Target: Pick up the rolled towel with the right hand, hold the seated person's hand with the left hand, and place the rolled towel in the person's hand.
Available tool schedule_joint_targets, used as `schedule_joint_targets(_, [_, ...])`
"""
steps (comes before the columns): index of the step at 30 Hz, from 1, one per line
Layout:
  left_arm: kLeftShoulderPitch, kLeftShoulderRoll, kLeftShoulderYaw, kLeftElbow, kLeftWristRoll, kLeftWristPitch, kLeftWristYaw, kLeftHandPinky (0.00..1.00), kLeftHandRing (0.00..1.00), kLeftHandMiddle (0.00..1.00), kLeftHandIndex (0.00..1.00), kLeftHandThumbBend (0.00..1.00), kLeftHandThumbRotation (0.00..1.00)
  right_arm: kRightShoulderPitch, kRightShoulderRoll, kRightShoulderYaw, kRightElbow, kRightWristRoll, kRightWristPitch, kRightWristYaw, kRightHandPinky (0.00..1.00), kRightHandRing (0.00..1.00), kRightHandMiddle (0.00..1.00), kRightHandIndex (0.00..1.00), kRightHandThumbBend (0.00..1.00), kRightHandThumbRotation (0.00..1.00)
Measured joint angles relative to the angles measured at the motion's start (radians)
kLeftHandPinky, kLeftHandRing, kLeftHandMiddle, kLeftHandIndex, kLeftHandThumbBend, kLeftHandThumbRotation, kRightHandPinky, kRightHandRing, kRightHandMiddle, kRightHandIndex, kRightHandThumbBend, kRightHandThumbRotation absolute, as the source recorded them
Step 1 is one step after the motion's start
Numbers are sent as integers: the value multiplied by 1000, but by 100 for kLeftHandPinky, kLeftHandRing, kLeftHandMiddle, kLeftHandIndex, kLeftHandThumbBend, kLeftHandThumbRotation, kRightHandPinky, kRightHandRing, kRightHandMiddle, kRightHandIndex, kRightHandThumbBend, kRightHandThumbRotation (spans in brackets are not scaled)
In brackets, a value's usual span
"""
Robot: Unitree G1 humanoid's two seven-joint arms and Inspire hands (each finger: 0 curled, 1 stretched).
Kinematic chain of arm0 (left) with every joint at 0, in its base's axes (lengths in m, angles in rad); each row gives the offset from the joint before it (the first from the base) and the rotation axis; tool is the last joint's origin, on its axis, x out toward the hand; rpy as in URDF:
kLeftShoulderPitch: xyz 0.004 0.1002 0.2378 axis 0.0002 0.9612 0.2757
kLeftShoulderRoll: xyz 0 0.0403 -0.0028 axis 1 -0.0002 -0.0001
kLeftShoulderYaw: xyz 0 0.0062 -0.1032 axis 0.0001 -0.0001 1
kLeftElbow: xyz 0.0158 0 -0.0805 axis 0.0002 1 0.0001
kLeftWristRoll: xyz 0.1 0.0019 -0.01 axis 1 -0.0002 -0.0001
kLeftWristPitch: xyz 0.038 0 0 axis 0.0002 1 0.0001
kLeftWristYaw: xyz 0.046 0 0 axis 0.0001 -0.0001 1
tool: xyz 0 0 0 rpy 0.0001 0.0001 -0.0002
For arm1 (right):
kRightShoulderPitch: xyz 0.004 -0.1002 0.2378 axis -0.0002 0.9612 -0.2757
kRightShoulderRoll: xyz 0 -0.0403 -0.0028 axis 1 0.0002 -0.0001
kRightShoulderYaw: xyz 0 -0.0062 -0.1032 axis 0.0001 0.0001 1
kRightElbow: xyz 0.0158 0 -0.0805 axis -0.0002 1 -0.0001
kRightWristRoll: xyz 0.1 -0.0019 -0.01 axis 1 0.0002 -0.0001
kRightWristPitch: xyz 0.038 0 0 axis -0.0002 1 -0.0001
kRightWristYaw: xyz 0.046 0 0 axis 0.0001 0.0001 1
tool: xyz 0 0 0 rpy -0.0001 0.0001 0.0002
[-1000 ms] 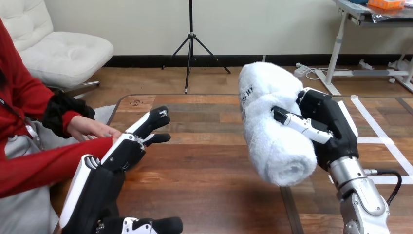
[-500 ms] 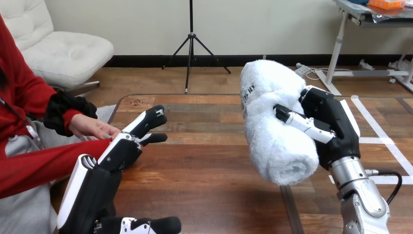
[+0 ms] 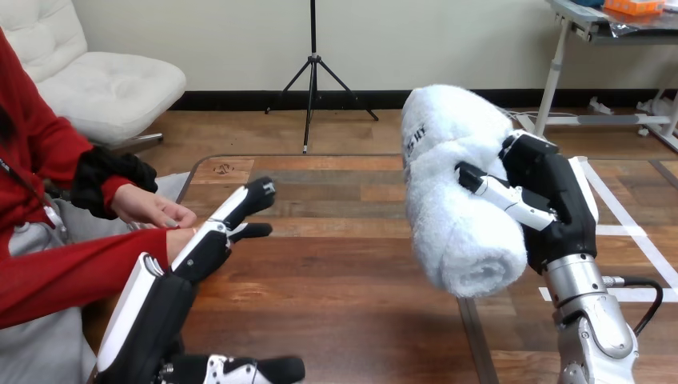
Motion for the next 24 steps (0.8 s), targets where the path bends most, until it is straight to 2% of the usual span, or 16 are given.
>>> schedule_joint_targets(6, [11,19,37,-34,79,87,24,95,99,99,99,100,52,9,9,1,-5,-20,-57,-17,15,20,31,35,58,0])
schedule_joint_targets(11, [30,32,73,-83,153,158,47,98,100,100,100,100,54,20,14,4,-5,-75,-120,-63,16,20,30,35,60,0])
schedule_joint_targets(16, [46,55,112,-126,229,217,69,100,100,100,100,100,54,28,19,5,-5,-85,-152,-61,16,20,29,35,59,0])
schedule_joint_targets(24, [55,94,158,-167,272,293,89,100,100,100,100,100,50,41,31,7,-6,-103,-192,-71,17,21,30,36,60,0])
